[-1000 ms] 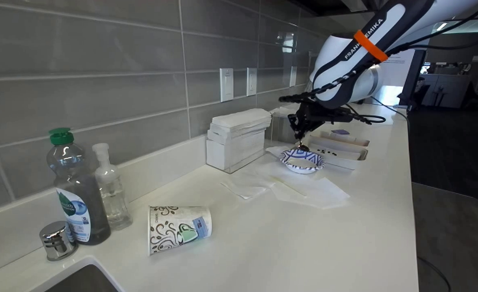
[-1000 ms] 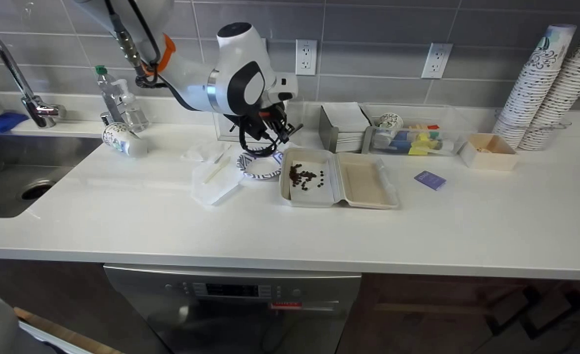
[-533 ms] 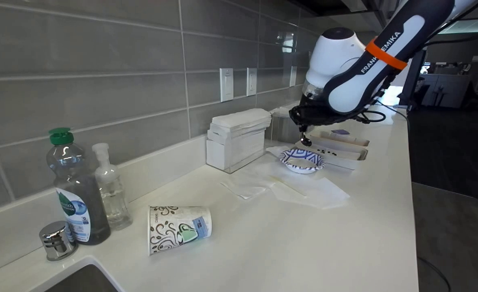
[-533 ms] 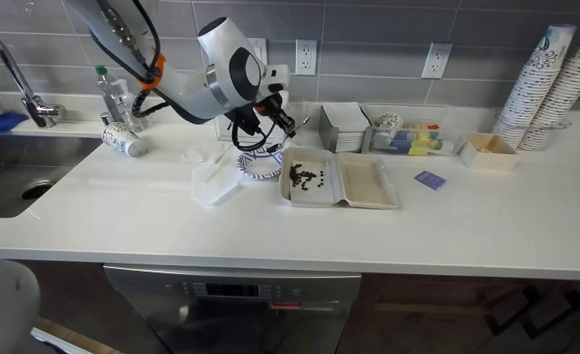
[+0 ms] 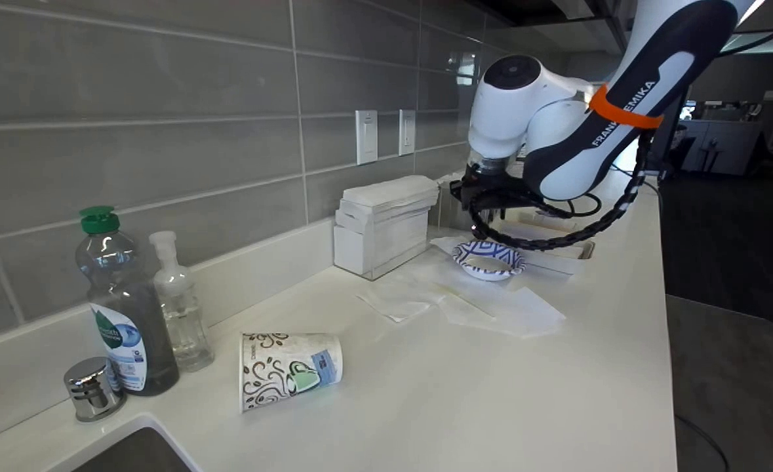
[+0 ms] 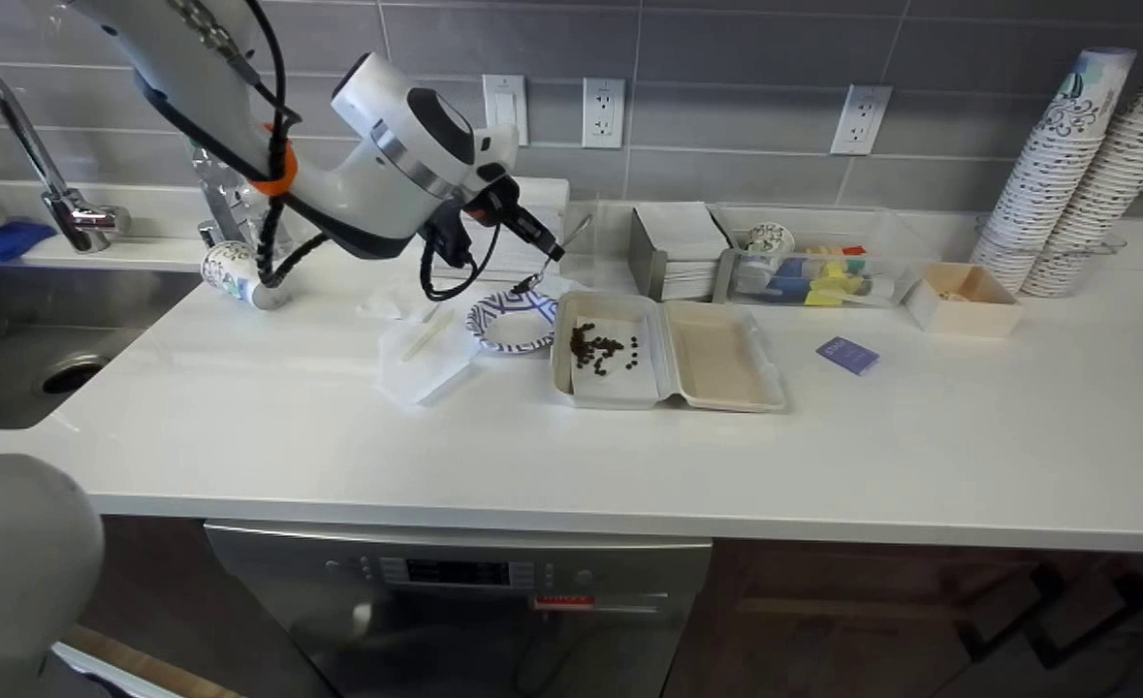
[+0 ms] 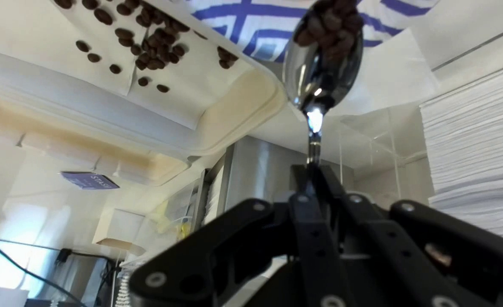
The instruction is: Move the cup, then pick up the spoon and scoop some of the contents from the bowl and pour them in the other bowl
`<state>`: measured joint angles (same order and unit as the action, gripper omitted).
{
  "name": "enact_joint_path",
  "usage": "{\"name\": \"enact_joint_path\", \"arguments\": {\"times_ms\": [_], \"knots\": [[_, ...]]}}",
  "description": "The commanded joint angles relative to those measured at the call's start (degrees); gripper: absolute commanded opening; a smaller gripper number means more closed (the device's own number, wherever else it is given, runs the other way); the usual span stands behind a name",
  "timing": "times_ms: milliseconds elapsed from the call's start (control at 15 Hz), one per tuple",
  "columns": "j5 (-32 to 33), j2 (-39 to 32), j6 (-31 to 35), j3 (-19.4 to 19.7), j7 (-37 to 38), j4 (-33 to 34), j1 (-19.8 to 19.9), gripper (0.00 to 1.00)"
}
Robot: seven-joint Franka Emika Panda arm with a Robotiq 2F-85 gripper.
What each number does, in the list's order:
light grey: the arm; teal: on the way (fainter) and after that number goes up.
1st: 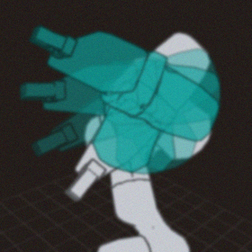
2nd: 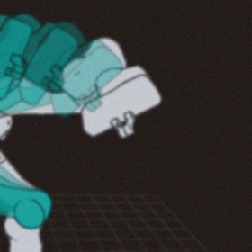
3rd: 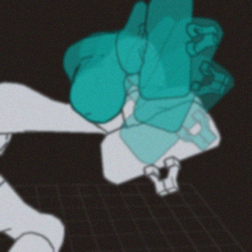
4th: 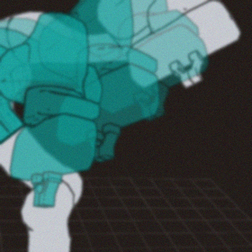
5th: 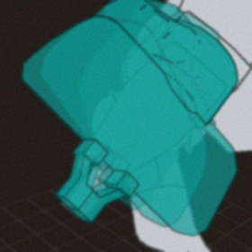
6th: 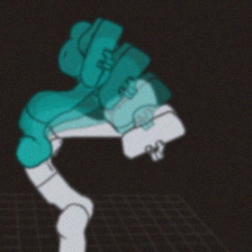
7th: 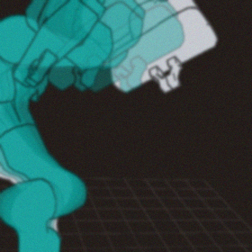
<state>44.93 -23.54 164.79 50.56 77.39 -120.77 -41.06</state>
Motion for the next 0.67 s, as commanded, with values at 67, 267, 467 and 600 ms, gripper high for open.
{"name": "enact_joint_path", "arguments": {"times_ms": [67,267,467,600], "knots": [[7.81,-6.21,-4.59,9.0,13.65,1.28,-10.62,0.02],[18.21,-5.69,-12.65,7.19,23.3,1.66,-10.85,0.02],[26.78,-2.96,-23.01,0.99,30.6,1.64,-7.73,0.02],[31.13,-1.06,-30.51,-4.91,34.1,1.64,-4.47,0.02]]}}
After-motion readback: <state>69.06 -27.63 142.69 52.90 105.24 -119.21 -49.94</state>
